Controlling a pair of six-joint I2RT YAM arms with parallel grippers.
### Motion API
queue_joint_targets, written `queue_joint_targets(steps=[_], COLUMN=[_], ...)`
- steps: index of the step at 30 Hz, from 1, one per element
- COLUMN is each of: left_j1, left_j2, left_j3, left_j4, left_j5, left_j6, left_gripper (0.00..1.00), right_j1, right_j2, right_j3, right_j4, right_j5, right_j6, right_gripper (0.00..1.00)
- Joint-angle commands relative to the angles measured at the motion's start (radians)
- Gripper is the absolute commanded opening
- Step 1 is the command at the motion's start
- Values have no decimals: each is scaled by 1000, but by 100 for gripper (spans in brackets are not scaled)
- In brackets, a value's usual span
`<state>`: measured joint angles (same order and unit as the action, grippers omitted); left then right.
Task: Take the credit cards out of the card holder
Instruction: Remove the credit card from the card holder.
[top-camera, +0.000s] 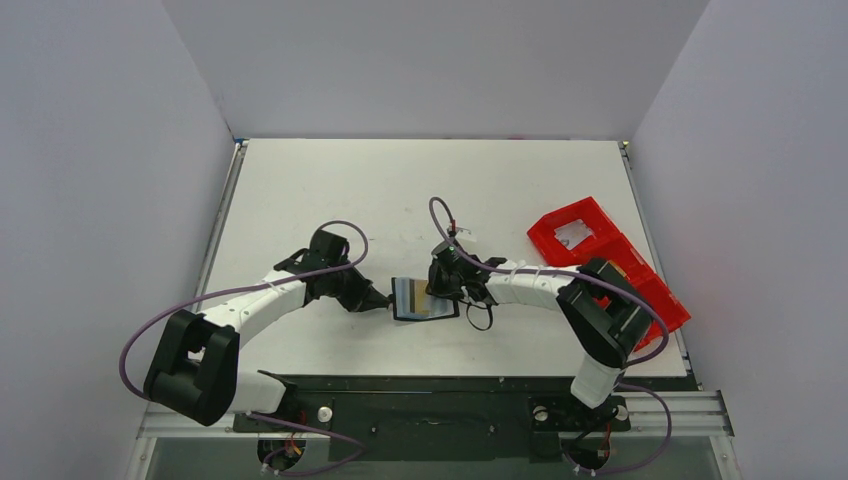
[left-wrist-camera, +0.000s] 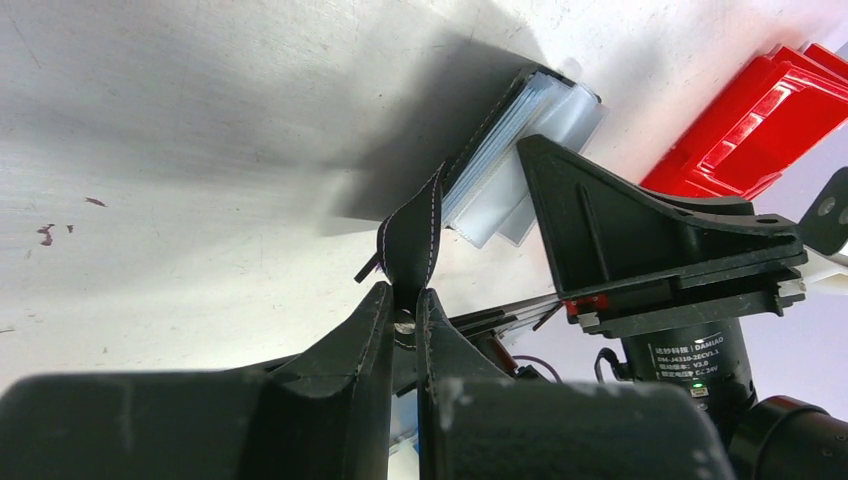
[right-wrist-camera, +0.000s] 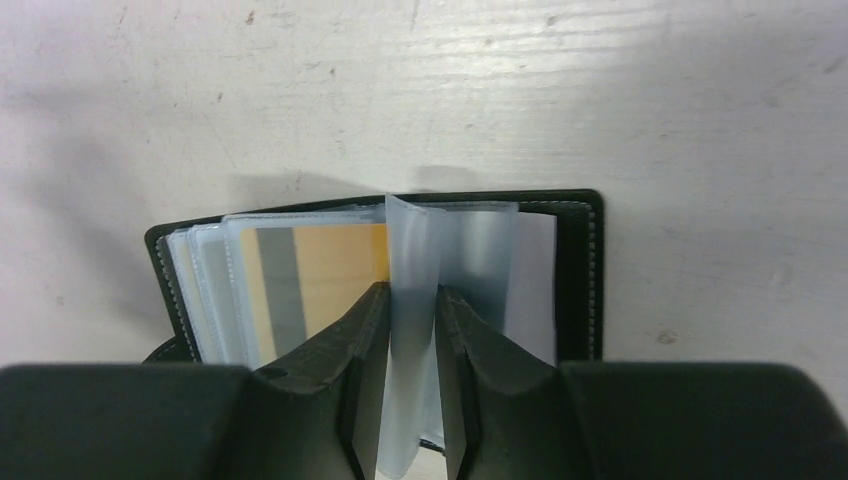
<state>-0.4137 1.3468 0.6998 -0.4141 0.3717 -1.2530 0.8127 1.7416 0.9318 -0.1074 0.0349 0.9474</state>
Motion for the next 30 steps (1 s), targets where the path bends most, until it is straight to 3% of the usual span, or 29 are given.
queue_joint_targets(steps=[1, 6, 14, 18, 25, 30], left_j1=[12, 16, 16, 21, 54, 49], left_j2=[5, 20, 53, 60, 44, 15], left_j3=[-14, -23, -20, -9, 49, 155], left_j4=[35, 51, 78, 70, -26, -130], left_j5=[0, -1, 3, -5, -75, -166], left_j6=[-3, 13, 63, 99, 204, 313], left_gripper=[0, 0, 0, 10, 39, 46], right_j1=[-41, -49, -43, -38, -38, -38], right_j2=[-65, -93, -80, -87, -94, -99], right_j3=[-31, -25, -16, -18, -20, -20], right_j4=[-40, -76, -105, -123, -134, -138], right_j5=[43, 70, 89, 115, 127, 131], right_j6=[-43, -68, -90, -94, -99, -100], right_gripper=[22, 29, 30, 29, 26, 25])
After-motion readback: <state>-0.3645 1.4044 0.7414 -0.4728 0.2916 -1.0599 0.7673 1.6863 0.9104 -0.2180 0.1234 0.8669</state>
